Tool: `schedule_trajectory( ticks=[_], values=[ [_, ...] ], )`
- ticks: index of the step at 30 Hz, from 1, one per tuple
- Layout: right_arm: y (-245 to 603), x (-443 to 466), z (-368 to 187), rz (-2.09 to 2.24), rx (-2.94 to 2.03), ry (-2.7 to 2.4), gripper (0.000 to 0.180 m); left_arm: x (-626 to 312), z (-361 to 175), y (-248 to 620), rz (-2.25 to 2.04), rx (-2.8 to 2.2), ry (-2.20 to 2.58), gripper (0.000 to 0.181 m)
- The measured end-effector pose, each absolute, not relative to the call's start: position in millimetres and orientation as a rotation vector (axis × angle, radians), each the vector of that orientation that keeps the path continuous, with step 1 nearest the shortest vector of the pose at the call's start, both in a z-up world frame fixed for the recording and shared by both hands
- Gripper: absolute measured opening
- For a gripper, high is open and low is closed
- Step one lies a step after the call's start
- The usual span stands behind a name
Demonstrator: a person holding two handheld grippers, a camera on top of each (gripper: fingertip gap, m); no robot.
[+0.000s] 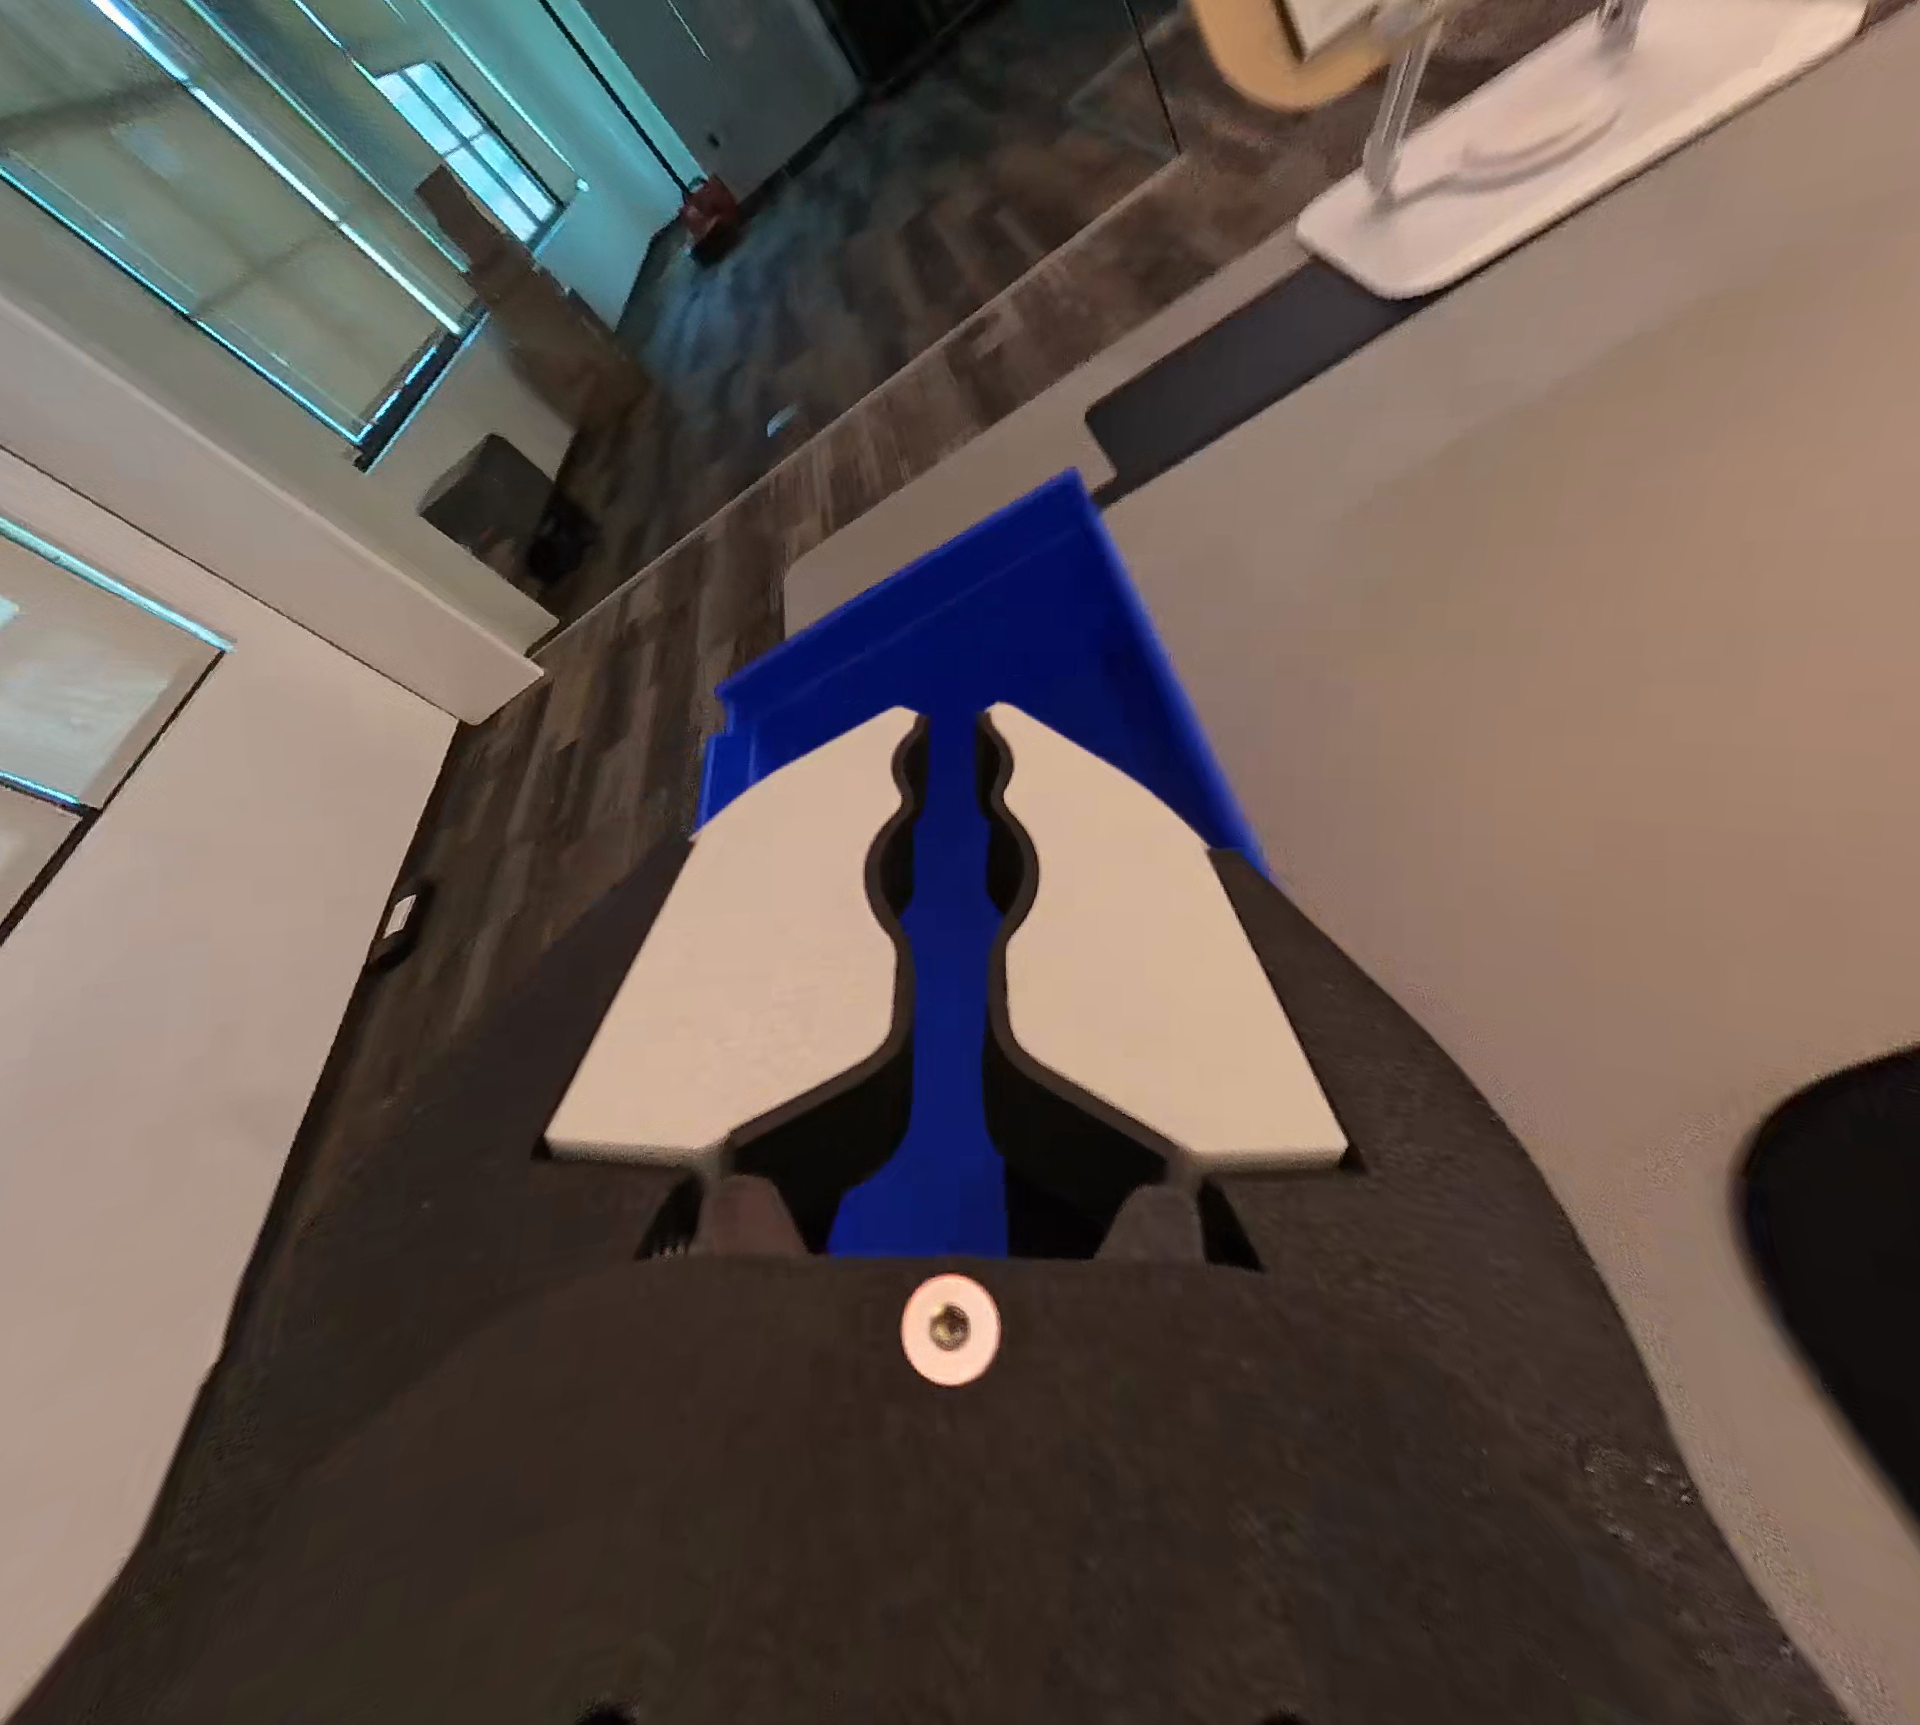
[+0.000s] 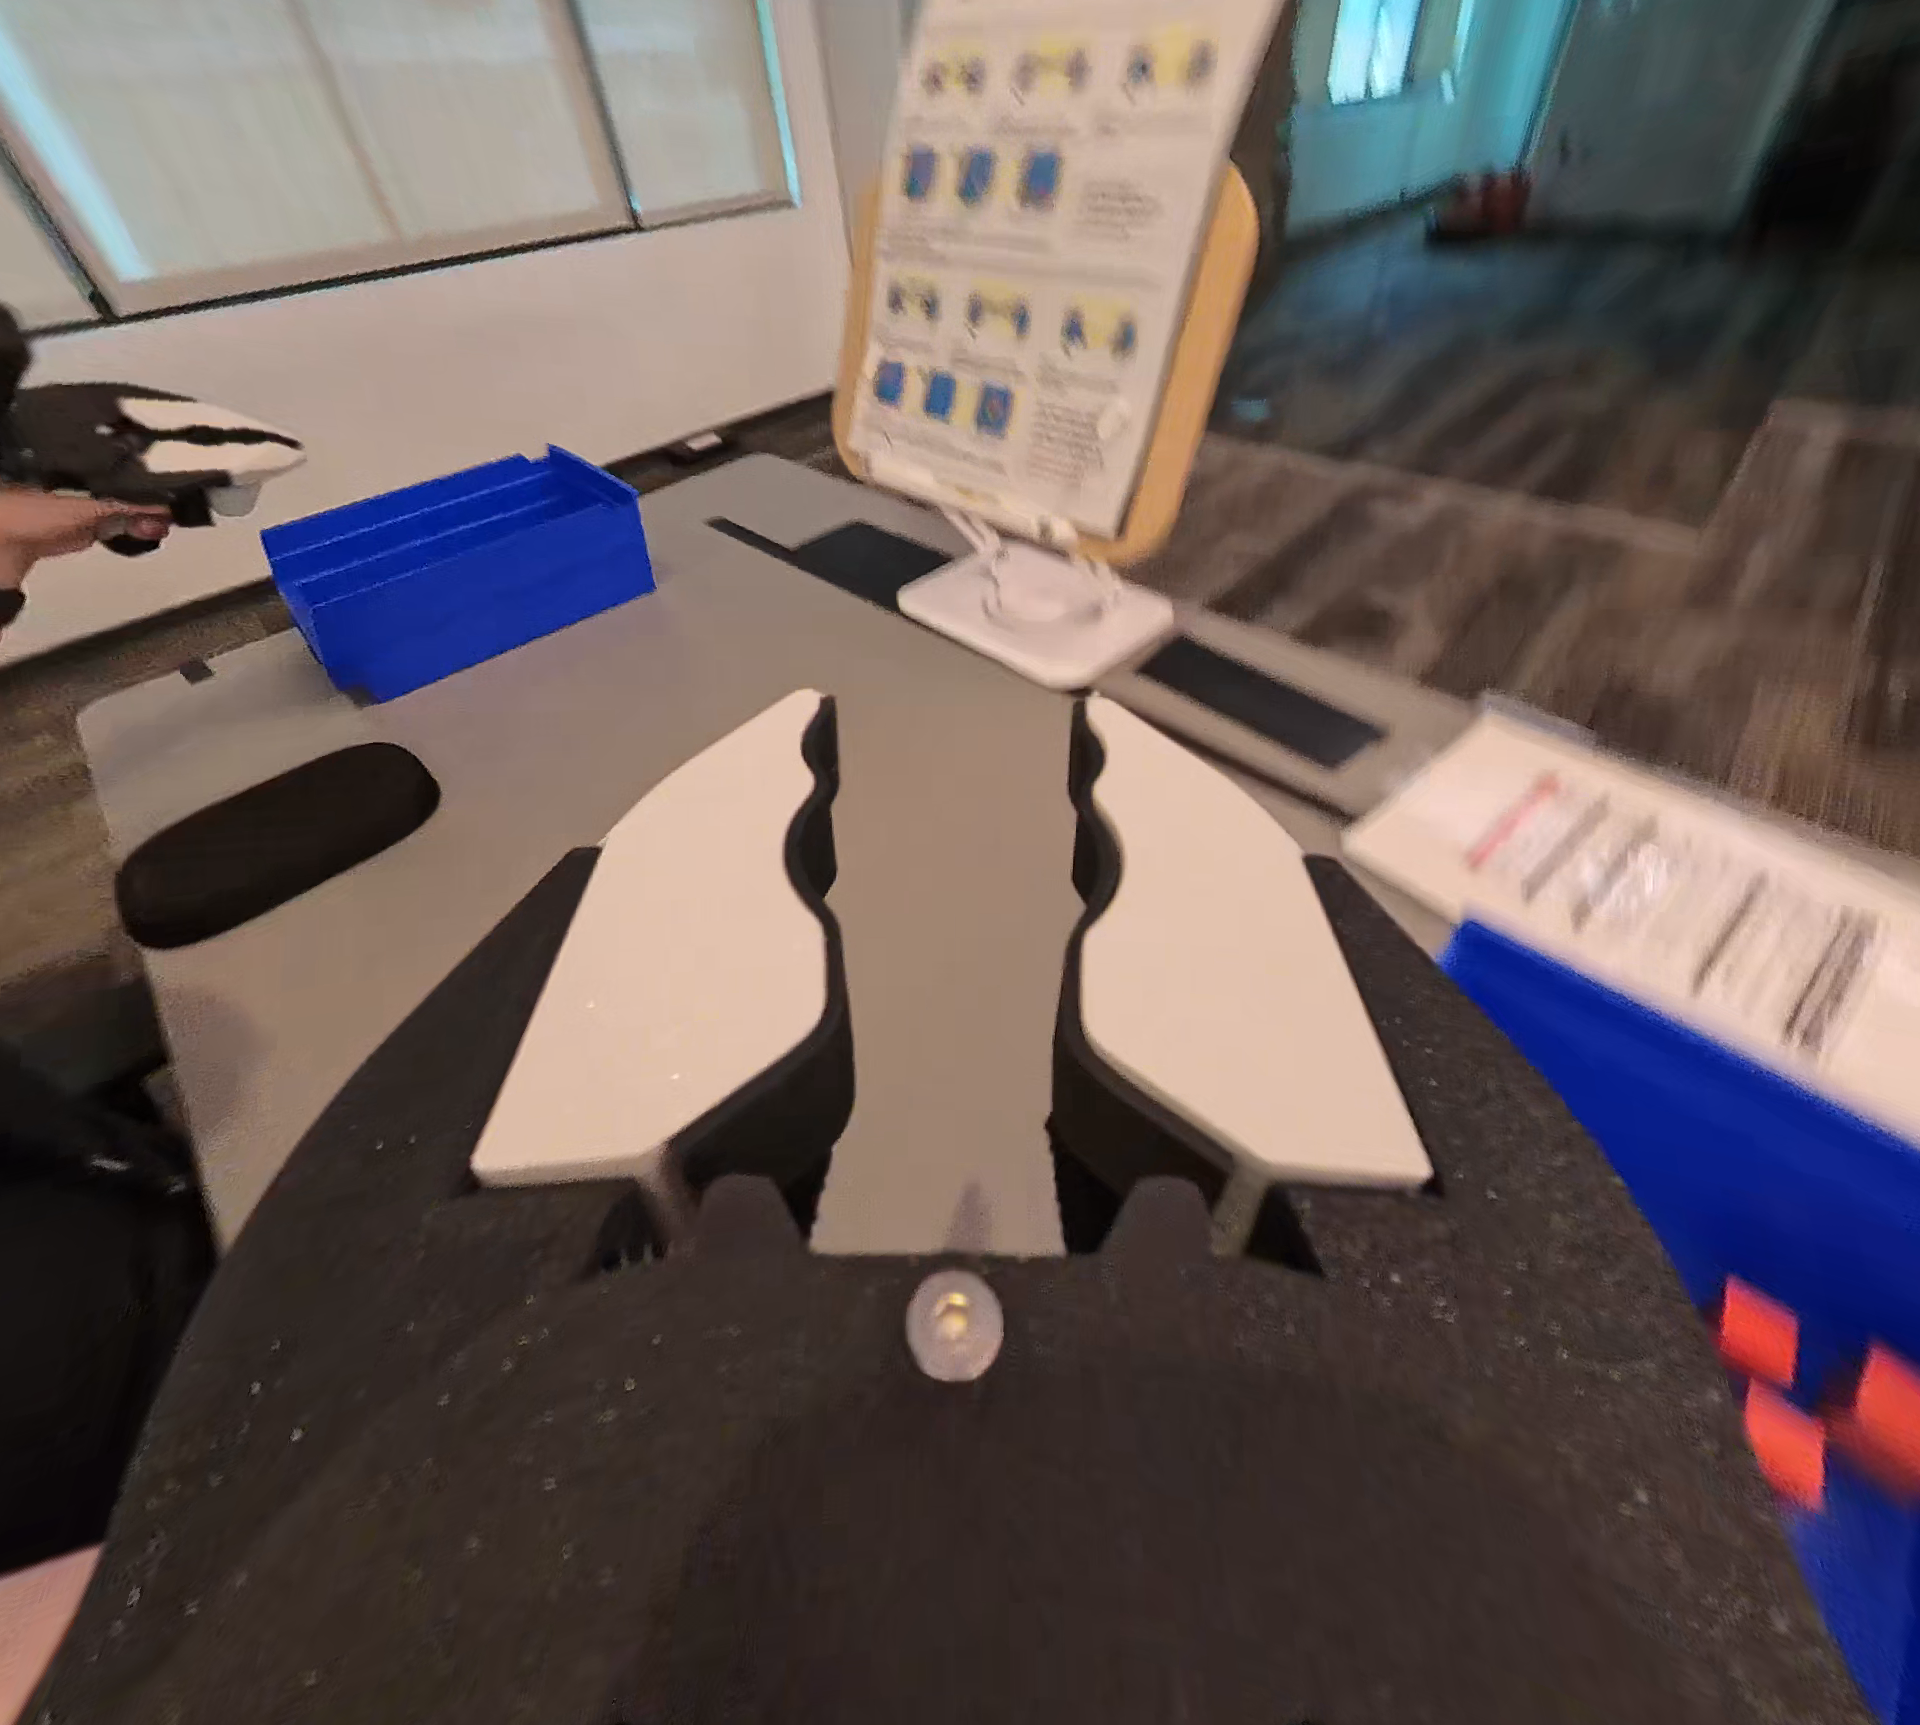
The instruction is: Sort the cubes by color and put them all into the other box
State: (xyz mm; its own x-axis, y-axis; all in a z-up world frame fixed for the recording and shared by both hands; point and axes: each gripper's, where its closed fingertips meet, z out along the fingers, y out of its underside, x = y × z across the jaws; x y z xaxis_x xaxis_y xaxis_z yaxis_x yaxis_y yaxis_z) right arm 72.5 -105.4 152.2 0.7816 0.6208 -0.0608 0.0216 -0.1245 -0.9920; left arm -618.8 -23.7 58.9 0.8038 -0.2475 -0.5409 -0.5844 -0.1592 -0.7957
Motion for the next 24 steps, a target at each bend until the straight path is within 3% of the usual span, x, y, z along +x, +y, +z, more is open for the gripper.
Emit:
schedule_trajectory(
  ticks=[7,11,16,24],
  values=[
    [-108.3,-29.0,206.2,0.692,-1.233,-0.783,0.05,-646.9,-6.0,-5.3,0.307,-1.886,0.964,0.015],
    [-92.3,-65.6,193.0,0.808,-1.318,-0.834,0.053,-640.1,-45.9,9.9,0.304,-1.957,1.231,0.034],
    [-78.1,-105.5,175.4,0.823,-1.398,-0.895,0.065,-638.4,-88.5,36.3,0.291,-2.039,1.378,0.044],
    [-85.9,-144.5,147.1,0.774,-1.47,-1.08,0.067,-627.5,-121.7,54.3,0.231,-1.96,1.671,0.043]
  ],
)
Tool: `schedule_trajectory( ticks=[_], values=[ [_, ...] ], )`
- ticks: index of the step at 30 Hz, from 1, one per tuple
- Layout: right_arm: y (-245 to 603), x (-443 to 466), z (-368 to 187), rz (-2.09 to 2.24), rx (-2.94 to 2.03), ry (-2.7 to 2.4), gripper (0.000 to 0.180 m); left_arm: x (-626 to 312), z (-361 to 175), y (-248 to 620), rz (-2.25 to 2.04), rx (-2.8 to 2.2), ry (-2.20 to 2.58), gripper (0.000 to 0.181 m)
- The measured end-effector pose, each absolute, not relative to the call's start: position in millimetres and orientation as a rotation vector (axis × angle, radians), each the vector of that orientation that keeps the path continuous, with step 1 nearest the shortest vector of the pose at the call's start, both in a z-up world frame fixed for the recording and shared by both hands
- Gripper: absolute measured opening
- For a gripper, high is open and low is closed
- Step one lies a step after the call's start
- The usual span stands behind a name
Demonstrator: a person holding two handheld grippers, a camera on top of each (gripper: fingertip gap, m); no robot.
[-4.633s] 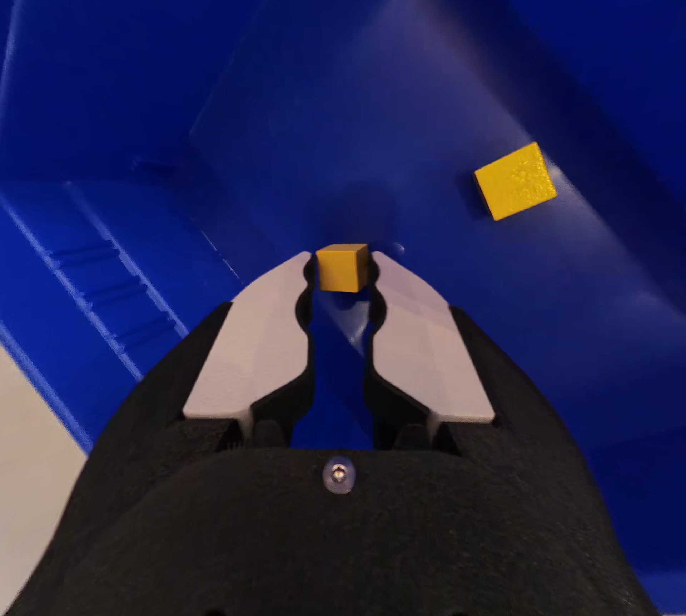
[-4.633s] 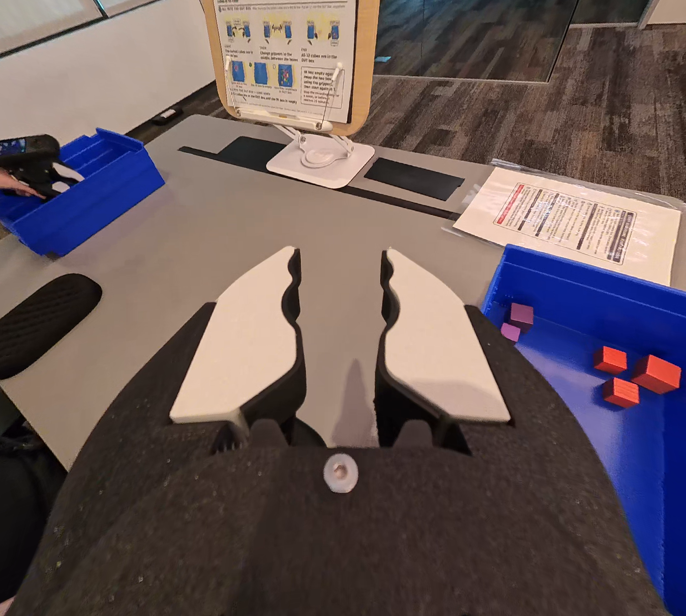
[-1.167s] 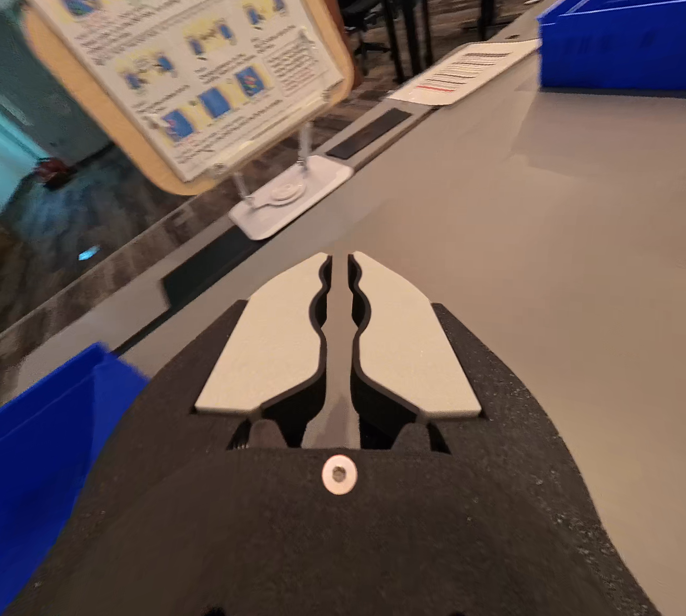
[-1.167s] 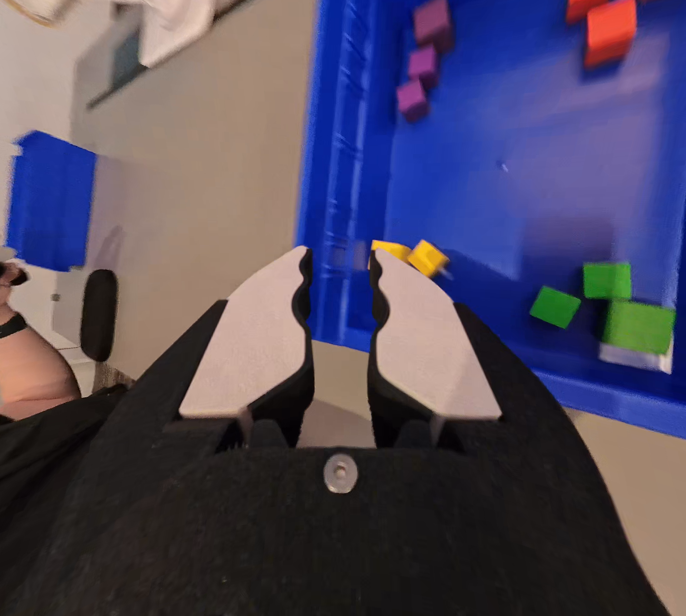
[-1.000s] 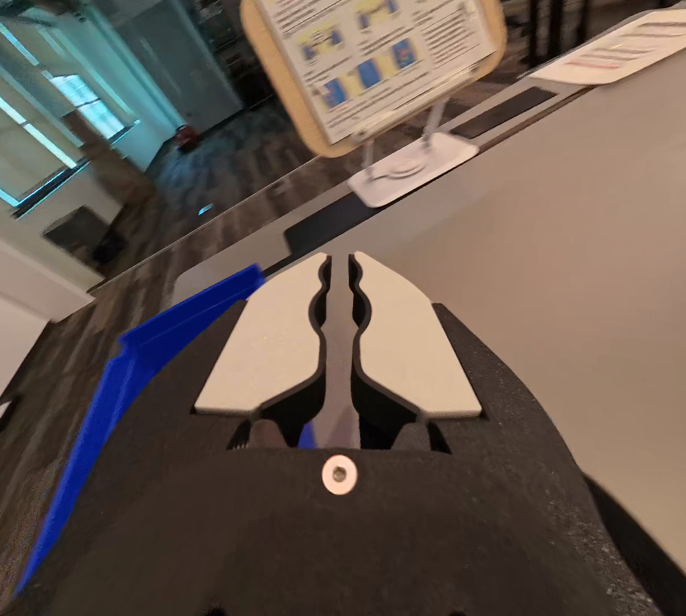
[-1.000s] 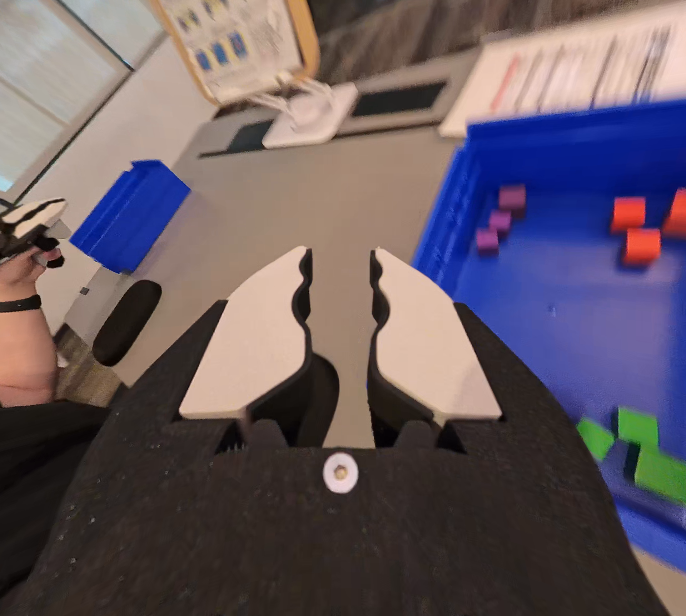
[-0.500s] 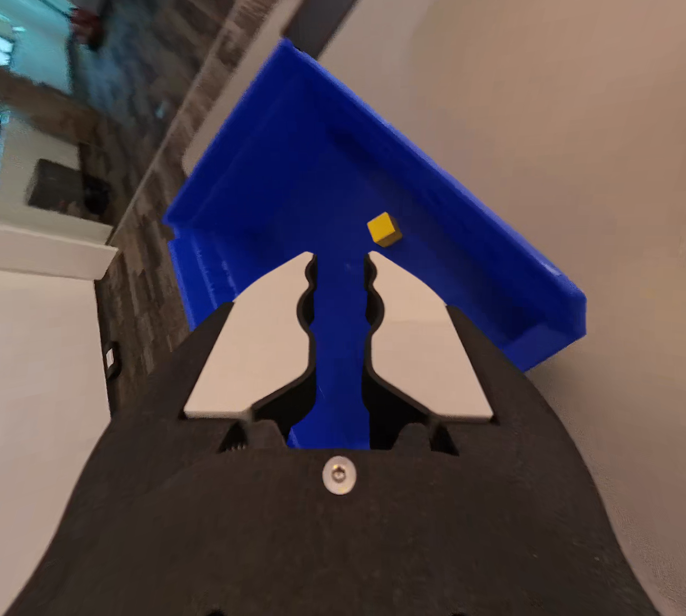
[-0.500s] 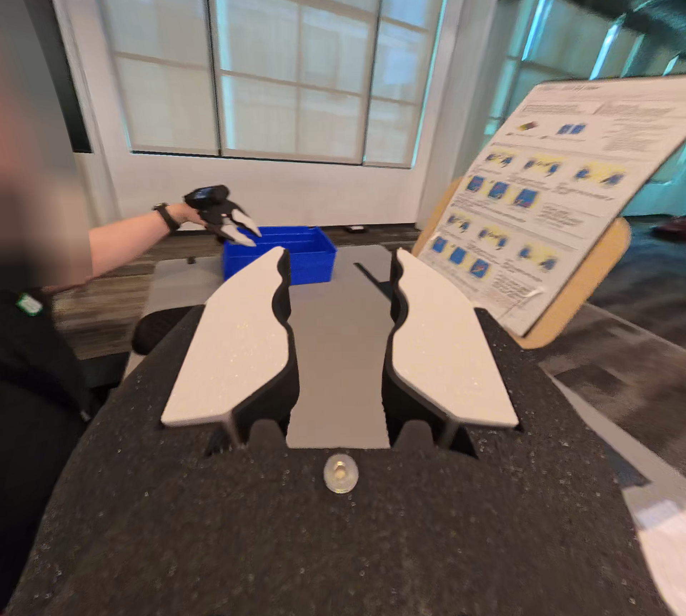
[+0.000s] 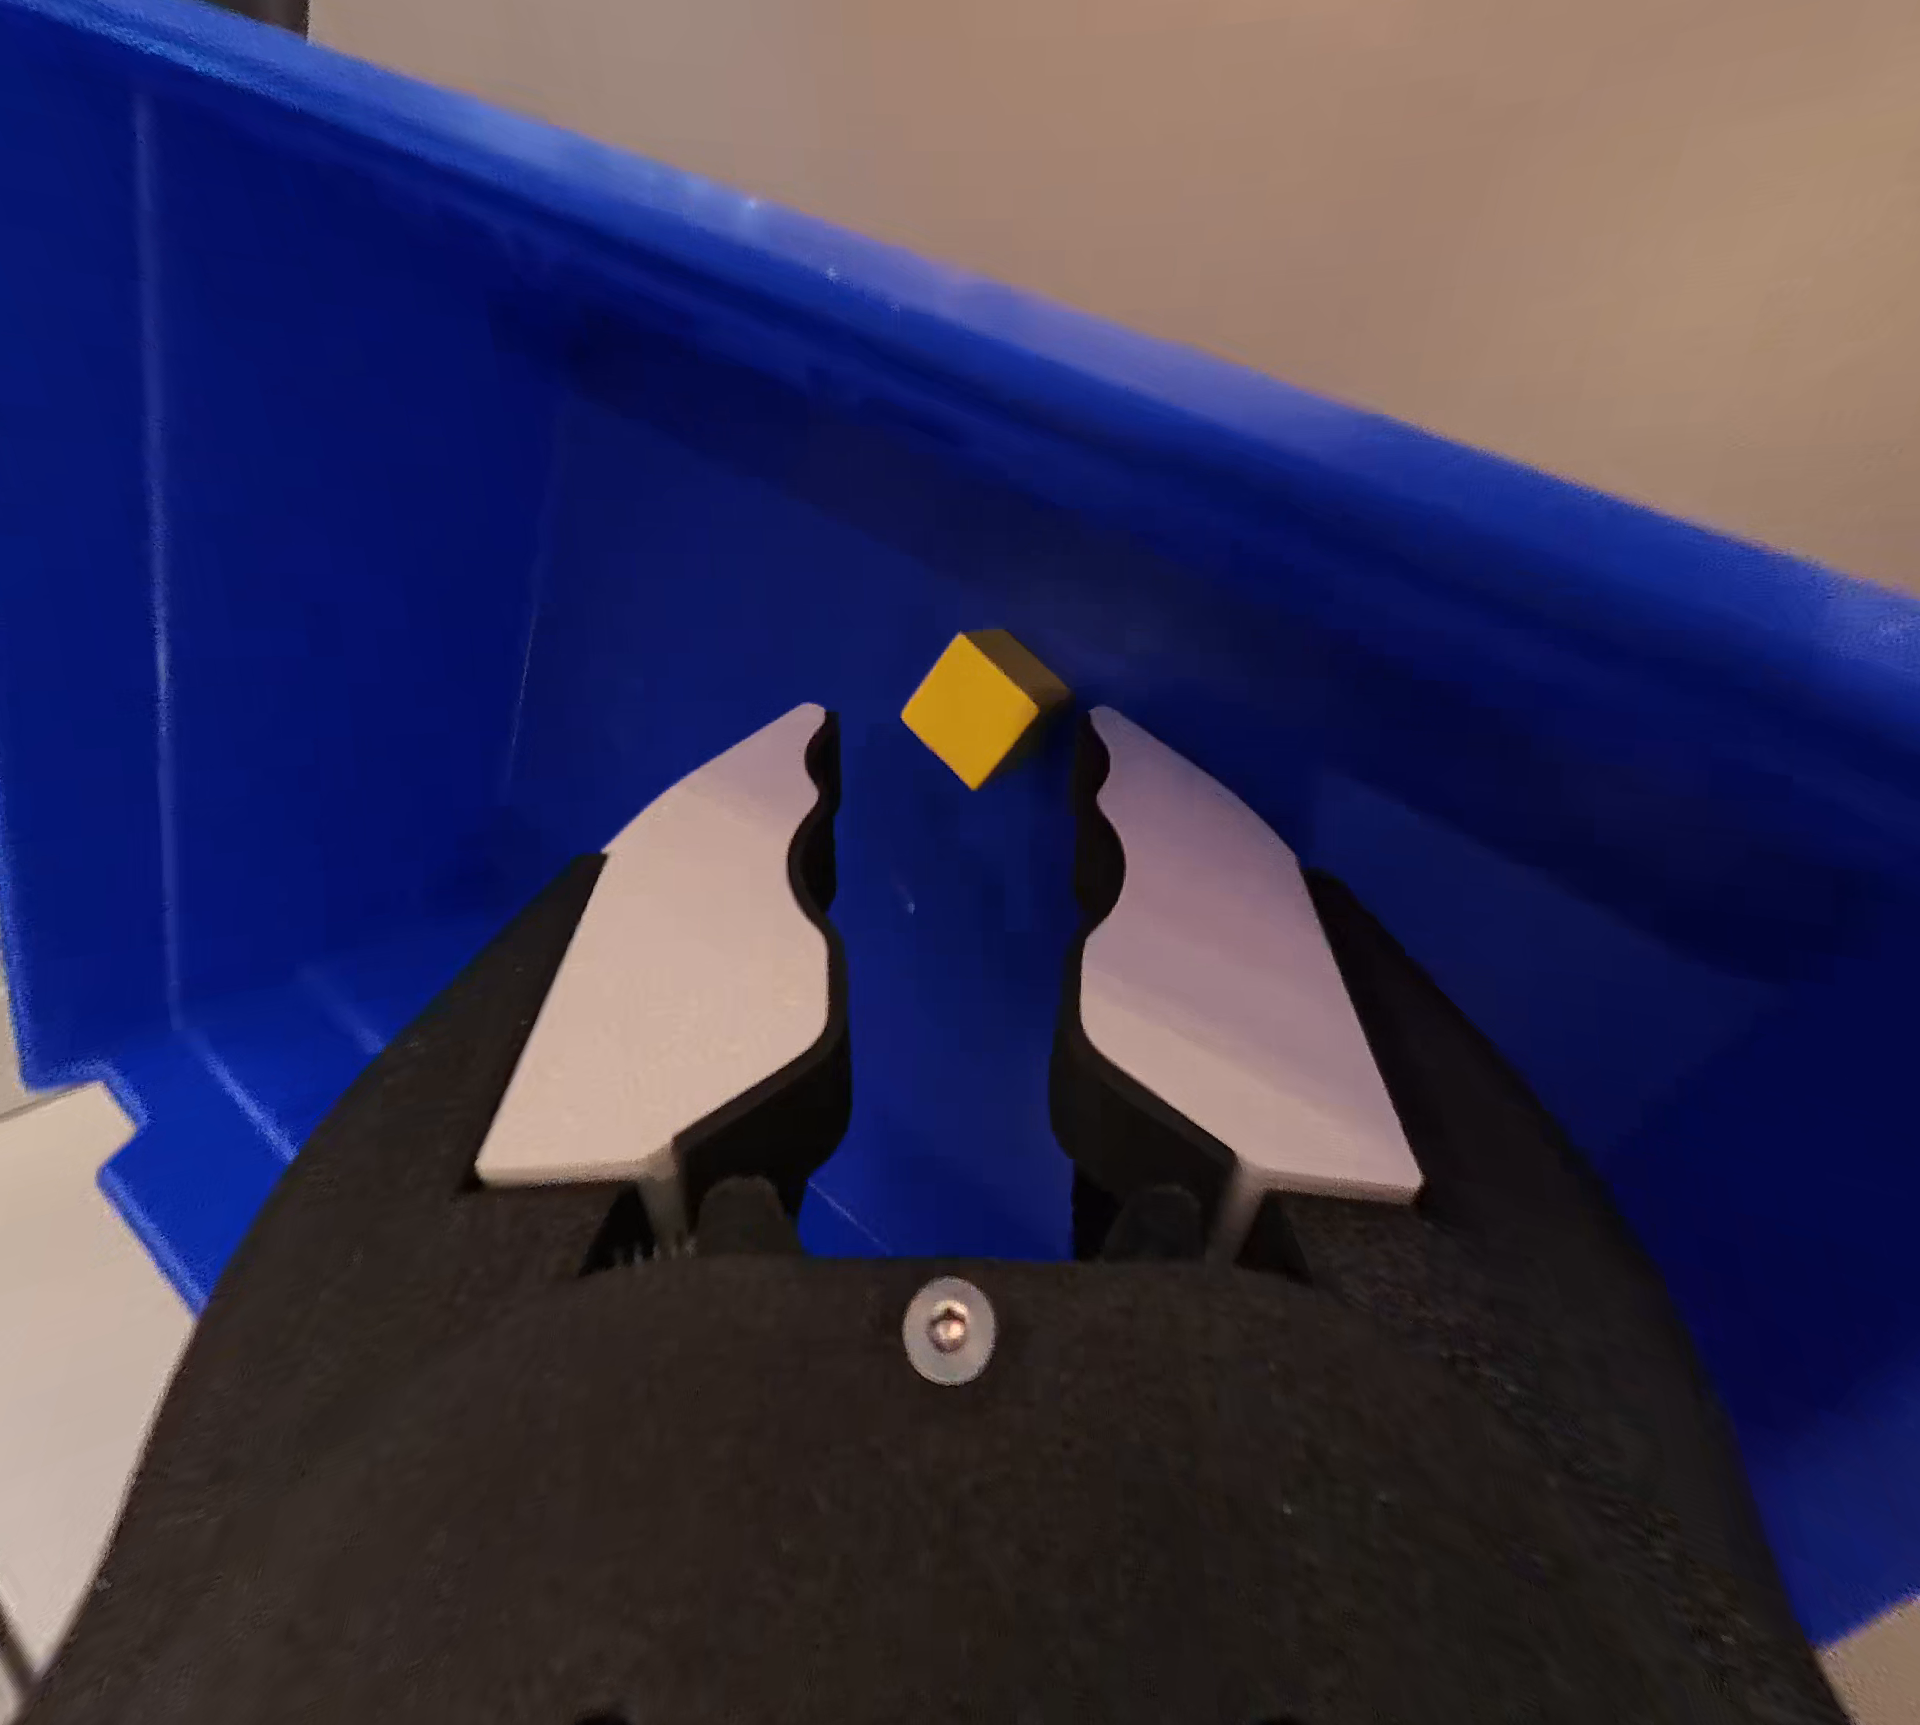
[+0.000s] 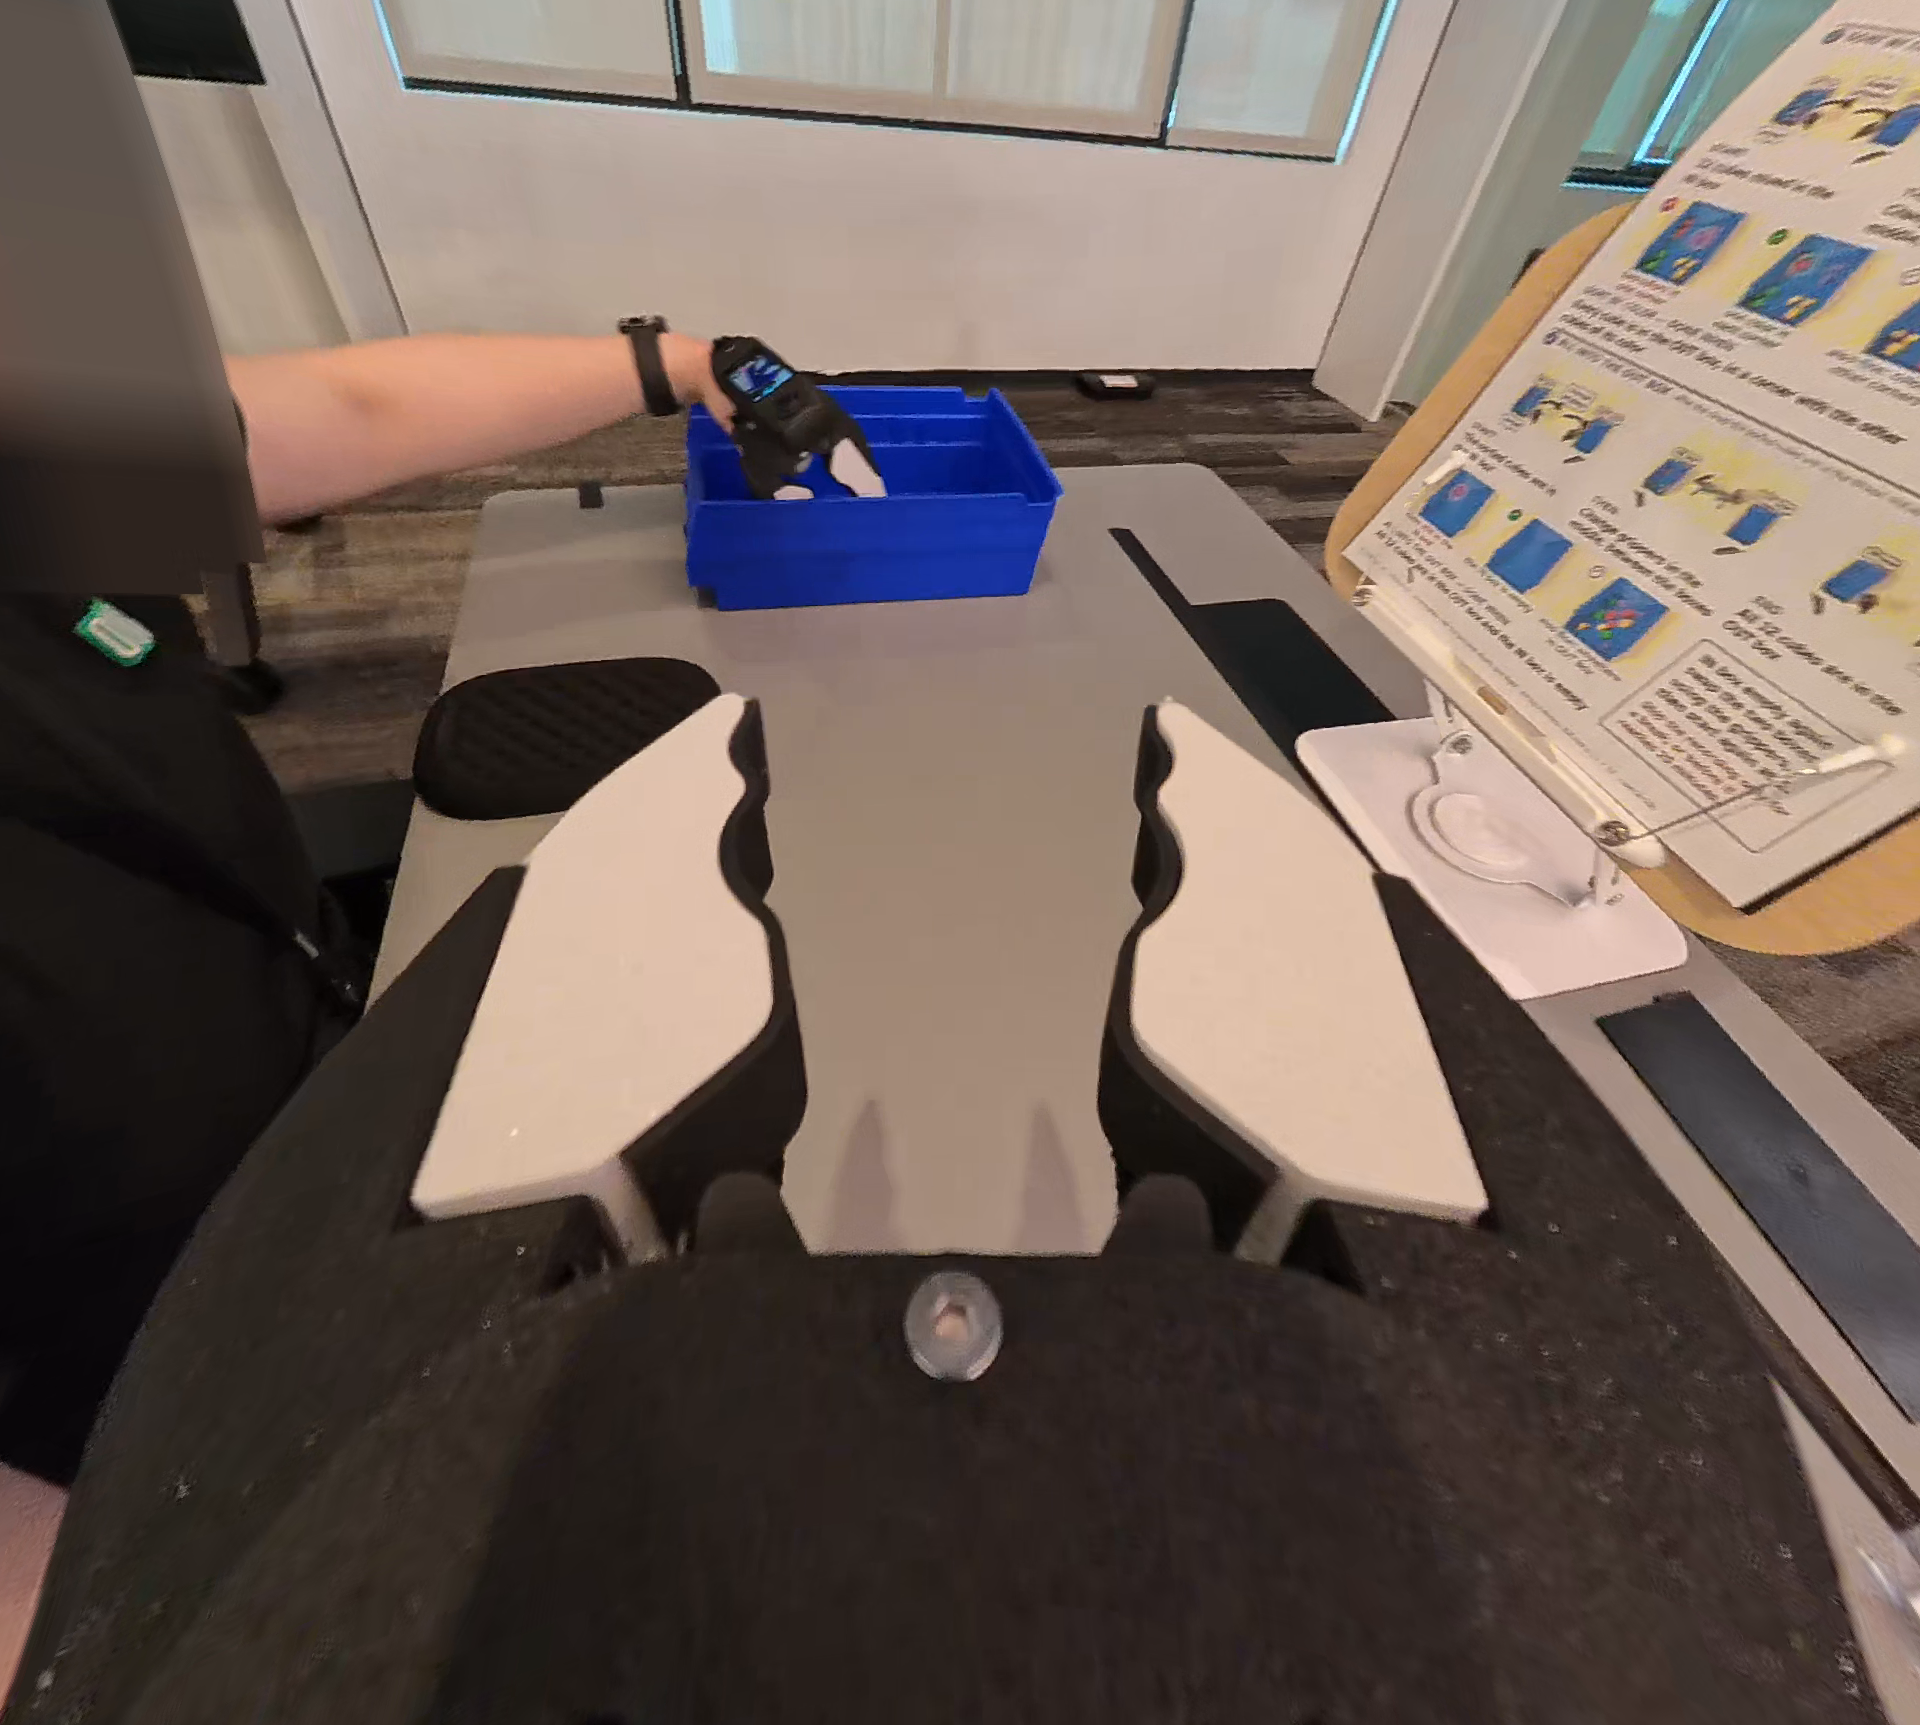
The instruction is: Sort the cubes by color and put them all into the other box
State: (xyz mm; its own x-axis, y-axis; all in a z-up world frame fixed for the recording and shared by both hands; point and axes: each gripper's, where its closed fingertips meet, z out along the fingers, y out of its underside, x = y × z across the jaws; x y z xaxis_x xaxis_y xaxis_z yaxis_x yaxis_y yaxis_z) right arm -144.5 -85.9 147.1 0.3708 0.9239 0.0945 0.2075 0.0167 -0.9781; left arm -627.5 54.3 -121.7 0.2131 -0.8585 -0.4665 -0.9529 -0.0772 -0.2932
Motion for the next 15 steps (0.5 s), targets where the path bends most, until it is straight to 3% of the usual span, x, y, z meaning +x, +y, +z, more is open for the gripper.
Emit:
schedule_trajectory(
  ticks=[7,15],
  values=[
    [-87.9,-140.3,127.9,0.839,-1.531,-1.101,0.067,-623.9,-131.8,63.4,0.152,-2.003,1.743,0.028],
    [-91.5,-133.0,119.1,0.861,-1.553,-1.132,0.067,-627.0,-132.7,68.4,0.05,-2.105,1.683,0.034]
  ],
)
